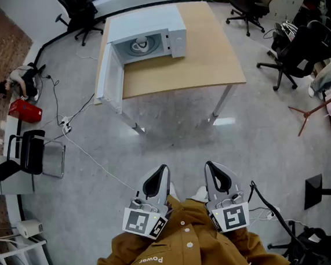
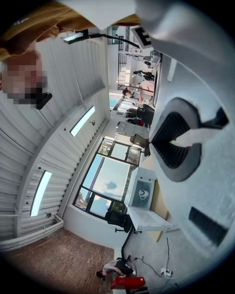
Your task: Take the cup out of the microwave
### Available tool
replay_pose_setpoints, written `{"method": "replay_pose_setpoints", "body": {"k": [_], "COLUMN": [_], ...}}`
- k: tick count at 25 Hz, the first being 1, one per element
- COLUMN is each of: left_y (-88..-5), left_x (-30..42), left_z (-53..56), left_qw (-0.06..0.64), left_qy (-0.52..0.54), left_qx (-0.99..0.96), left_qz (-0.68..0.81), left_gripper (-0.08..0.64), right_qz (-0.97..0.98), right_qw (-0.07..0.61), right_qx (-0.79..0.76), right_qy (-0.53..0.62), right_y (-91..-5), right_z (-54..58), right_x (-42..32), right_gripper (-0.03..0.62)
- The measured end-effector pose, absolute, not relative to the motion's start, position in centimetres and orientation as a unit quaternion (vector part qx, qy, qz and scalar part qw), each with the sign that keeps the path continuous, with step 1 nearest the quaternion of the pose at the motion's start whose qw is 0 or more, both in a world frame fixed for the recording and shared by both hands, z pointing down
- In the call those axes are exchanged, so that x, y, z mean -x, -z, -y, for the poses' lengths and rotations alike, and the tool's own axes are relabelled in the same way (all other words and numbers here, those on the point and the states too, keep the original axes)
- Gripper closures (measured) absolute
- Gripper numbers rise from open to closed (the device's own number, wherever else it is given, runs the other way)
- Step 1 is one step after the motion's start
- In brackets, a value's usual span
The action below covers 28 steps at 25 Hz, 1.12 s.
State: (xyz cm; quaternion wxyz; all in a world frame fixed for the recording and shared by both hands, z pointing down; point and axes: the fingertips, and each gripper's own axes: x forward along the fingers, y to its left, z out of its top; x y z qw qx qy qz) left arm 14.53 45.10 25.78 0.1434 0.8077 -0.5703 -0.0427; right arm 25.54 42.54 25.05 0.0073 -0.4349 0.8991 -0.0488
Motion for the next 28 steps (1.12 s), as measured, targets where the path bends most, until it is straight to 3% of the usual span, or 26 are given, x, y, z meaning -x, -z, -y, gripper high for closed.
{"method": "replay_pose_setpoints", "body": {"k": [6, 11, 21, 24, 28], "left_y": [-25.6, -25.6, -26.0, -26.3, -27.7], "left_x": [-13.2, -11.9, -6.7, -4.1, -1.8], "left_z": [-45.6, -46.0, -46.9, -47.0, -46.5], "left_qw": [0.146, 0.148, 0.155, 0.154, 0.167], "left_qy": [0.049, 0.048, 0.052, 0.055, 0.053], "left_qx": [-0.804, -0.803, -0.795, -0.792, -0.788], "left_qz": [0.575, 0.575, 0.584, 0.589, 0.59], "left_gripper": [0.557, 0.557, 0.557, 0.557, 0.557], "right_qz": [-0.9, -0.907, -0.905, -0.901, -0.888], "right_qw": [-0.039, -0.011, -0.02, -0.012, -0.014], "right_qx": [0.429, 0.417, 0.42, 0.429, 0.455], "right_qy": [0.065, 0.05, 0.066, 0.064, 0.065], "right_y": [-26.6, -25.4, -25.9, -25.9, -26.6], "right_z": [-43.4, -43.5, -43.6, -43.2, -42.8], "right_x": [-24.7, -22.5, -19.3, -17.9, -17.3], "right_gripper": [0.588, 0.588, 0.586, 0.547, 0.545]}}
